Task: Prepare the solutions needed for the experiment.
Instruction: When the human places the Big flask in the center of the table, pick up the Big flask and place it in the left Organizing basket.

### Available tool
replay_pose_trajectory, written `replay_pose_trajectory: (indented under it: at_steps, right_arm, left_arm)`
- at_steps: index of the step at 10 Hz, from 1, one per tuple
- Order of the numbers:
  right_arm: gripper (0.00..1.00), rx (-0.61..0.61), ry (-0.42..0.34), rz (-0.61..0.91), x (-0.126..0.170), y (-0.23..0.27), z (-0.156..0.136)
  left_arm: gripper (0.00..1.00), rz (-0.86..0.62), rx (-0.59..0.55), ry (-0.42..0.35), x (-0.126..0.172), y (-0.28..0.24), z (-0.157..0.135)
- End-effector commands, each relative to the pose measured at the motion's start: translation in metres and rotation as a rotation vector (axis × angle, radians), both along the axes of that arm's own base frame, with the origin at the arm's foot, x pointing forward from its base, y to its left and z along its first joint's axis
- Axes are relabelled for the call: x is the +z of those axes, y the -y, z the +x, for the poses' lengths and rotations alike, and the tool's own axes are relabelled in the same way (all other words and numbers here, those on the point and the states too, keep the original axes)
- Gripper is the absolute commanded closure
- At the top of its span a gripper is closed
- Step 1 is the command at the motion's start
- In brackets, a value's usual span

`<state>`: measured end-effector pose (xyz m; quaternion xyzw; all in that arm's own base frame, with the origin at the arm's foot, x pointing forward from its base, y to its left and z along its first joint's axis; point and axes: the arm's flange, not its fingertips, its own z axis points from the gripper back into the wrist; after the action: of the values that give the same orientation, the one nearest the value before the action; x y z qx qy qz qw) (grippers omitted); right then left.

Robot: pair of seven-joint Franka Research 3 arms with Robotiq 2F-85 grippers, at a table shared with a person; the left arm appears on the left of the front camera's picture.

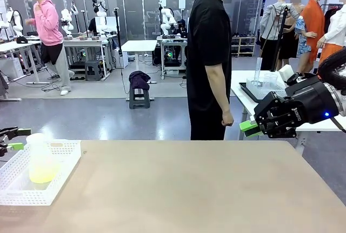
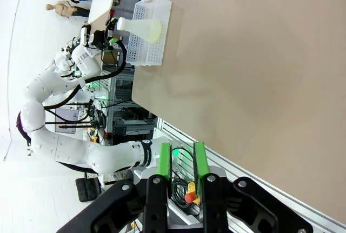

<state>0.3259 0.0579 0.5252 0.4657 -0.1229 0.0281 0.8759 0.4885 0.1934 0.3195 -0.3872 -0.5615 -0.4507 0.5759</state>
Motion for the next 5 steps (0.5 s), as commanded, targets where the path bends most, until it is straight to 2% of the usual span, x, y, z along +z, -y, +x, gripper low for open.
replay_pose_trajectory:
  at_steps: [1, 2, 5]
  right_arm:
    - [0.77, 0.008, 0.018, 0.014, 0.0, 0.0, 0.001]
    - [0.77, 0.008, 0.018, 0.014, 0.0, 0.0, 0.001]
    - [0.77, 0.008, 0.018, 0.014, 0.0, 0.0, 0.001]
  left_arm:
    - [0.0, 0.001, 0.108, 0.066, 0.024, -0.033, -0.029]
    - [0.0, -0.016, 0.122, 0.095, 0.037, -0.047, -0.044]
    - [0.0, -0.05, 0.152, 0.157, 0.061, -0.055, -0.059]
